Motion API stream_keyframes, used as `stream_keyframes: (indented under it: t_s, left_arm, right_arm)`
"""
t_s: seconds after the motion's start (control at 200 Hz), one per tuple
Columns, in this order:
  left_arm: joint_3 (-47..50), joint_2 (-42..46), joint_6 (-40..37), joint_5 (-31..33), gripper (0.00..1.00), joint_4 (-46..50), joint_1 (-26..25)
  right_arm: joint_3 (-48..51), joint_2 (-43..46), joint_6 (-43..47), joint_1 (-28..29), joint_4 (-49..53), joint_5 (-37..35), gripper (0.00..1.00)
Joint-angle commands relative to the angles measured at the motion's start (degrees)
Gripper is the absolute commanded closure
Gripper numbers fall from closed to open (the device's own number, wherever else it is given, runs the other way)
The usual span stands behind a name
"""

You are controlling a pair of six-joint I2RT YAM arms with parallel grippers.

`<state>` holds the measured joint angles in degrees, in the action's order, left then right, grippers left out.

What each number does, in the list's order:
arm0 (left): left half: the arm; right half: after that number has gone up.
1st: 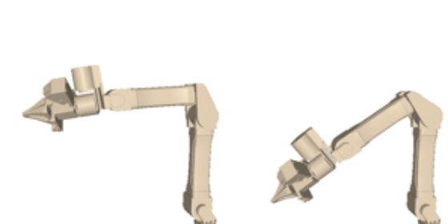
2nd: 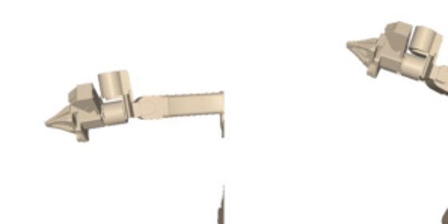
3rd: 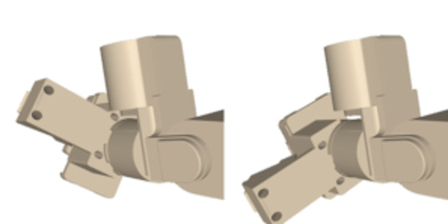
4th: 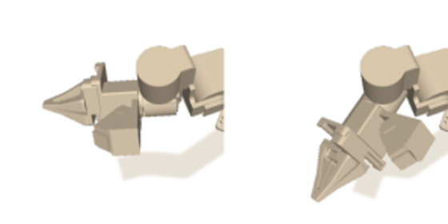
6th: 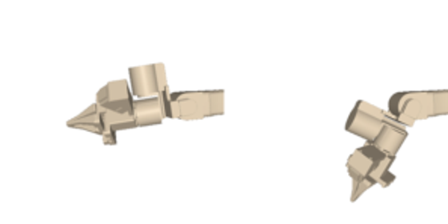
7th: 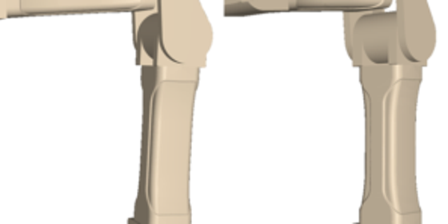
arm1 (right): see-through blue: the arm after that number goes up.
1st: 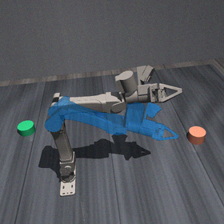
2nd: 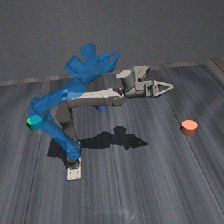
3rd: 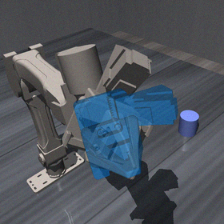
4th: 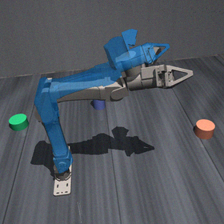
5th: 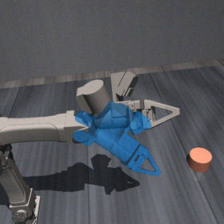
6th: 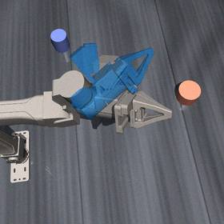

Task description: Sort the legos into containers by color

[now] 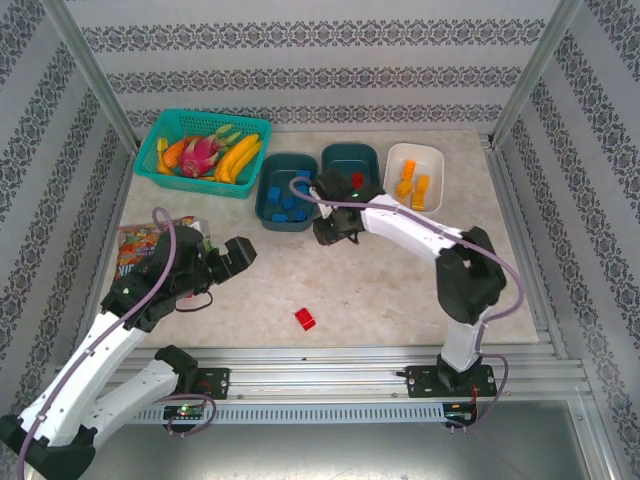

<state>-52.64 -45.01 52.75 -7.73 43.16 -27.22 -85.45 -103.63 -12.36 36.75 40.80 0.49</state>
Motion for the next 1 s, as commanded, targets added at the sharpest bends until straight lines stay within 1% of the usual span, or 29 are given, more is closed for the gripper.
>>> stream_keyframes:
  t_s: [0.0,0.135,0.22,0.285,0.485,0.56,0.689,0.769,0.844,0.934,0.994]
  left_arm:
    - [-3.6,-4.5,-1.7,-1.6,0.00,-6.1,-1.0]
    - [-6.3,-12.1,-2.8,-3.4,0.00,-11.0,-1.1]
    - [-8.8,-17.0,-3.7,-3.8,0.00,-13.4,-1.1]
    - [-10.7,-20.2,-4.4,-3.8,0.00,-15.0,-1.1]
    - [-15.7,-29.3,-6.2,-4.1,0.00,-18.9,-0.8]
    - [-17.3,-32.1,-6.5,-4.6,0.00,-20.3,-0.5]
    - [-20.6,-35.9,-7.3,-5.1,0.00,-20.5,0.0]
    - [-21.5,-36.9,-7.6,-5.1,0.00,-20.3,0.3]
    - [-21.6,-37.1,-7.6,-5.3,0.00,-20.4,0.5]
    - [-21.0,-36.9,-7.4,-5.5,0.00,-20.4,0.7]
    - [-20.5,-36.7,-7.1,-5.7,0.00,-20.5,0.8]
  right_arm:
    - [-3.2,0.7,-3.3,-4.4,0.3,1.7,0.75]
    - [-11.2,-5.3,-6.1,-9.7,-0.3,5.5,0.76]
    - [-17.9,-11.7,-8.3,-12.3,-0.9,7.5,0.76]
    - [-25.1,-17.6,-10.1,-14.2,-0.3,9.4,0.76]
    - [-44.6,-33.0,-16.4,-18.7,1.4,12.5,0.75]
    - [-49.7,-37.5,-18.1,-19.7,1.5,13.7,0.74]
    - [-58.6,-44.8,-19.8,-20.6,1.2,15.8,0.70]
    - [-61.9,-47.9,-20.9,-21.1,1.7,16.4,0.68]
    - [-62.2,-49.2,-22.2,-21.4,-0.3,17.3,0.66]
    - [-62.8,-50.3,-23.4,-21.7,-2.4,19.6,0.59]
    - [-63.8,-50.9,-24.0,-22.0,-2.0,20.6,0.52]
